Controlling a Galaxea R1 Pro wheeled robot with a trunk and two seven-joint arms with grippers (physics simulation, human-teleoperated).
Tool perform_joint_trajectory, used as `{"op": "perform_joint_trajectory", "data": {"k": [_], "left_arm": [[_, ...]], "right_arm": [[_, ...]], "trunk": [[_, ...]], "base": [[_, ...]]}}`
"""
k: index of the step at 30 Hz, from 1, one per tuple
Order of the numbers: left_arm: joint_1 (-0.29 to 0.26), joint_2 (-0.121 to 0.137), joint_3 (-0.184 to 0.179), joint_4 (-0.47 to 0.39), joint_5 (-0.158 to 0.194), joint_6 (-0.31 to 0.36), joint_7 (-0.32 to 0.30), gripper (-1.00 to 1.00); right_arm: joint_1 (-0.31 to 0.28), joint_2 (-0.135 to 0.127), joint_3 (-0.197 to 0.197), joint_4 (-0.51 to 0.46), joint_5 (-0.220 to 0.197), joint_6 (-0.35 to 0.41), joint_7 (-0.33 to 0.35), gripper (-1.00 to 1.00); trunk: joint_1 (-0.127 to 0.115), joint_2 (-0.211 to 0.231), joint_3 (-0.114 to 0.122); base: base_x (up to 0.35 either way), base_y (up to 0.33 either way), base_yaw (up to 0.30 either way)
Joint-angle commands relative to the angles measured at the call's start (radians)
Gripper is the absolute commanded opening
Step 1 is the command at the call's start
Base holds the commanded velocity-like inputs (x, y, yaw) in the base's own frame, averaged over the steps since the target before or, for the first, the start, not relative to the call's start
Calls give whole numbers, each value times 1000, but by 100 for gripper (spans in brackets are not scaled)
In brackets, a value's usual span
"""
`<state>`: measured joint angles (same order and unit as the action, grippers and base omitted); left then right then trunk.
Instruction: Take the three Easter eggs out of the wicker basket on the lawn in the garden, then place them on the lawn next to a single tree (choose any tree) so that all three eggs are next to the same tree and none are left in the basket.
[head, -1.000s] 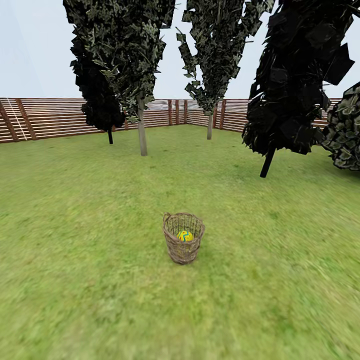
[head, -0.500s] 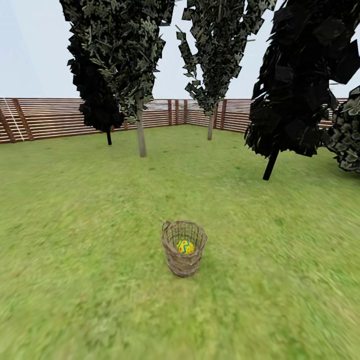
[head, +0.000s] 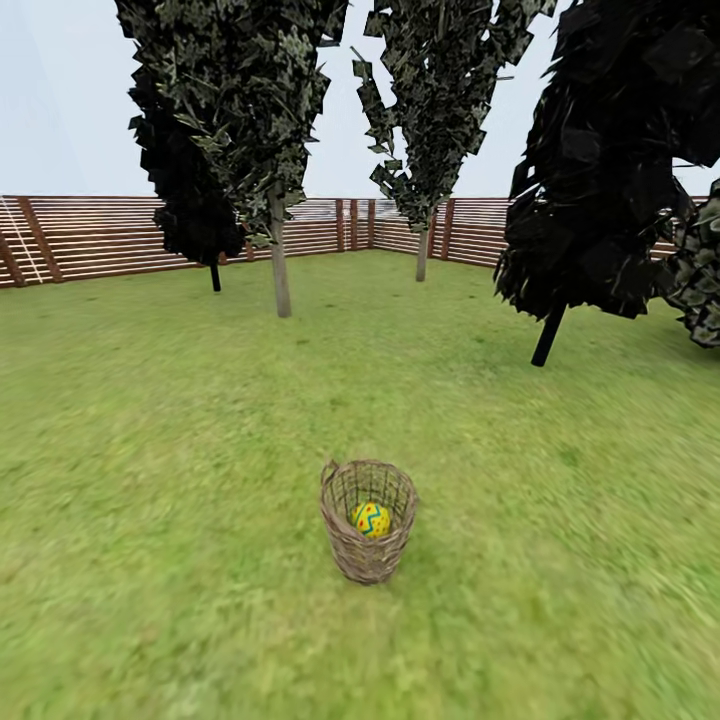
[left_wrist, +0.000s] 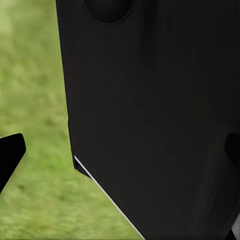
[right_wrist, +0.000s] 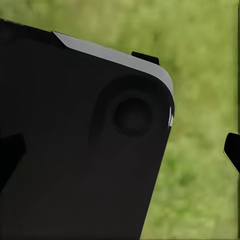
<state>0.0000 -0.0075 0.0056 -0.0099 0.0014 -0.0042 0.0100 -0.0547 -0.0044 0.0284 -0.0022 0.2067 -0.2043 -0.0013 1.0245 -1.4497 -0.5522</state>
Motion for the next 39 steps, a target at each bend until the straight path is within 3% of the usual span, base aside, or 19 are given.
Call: {"op": "perform_joint_trajectory", "data": {"k": [1,39], "left_arm": [[0,0,0,-1,0,0,1,100],[0,0,0,-1,0,0,1,100]], "right_arm": [[-1,0,2,1,3,-3,0,100],[-1,0,2,-1,3,-3,1,100]], "trunk": [[1,0,-1],[1,0,-16]], "base": [[322,0,0],[322,0,0]]}}
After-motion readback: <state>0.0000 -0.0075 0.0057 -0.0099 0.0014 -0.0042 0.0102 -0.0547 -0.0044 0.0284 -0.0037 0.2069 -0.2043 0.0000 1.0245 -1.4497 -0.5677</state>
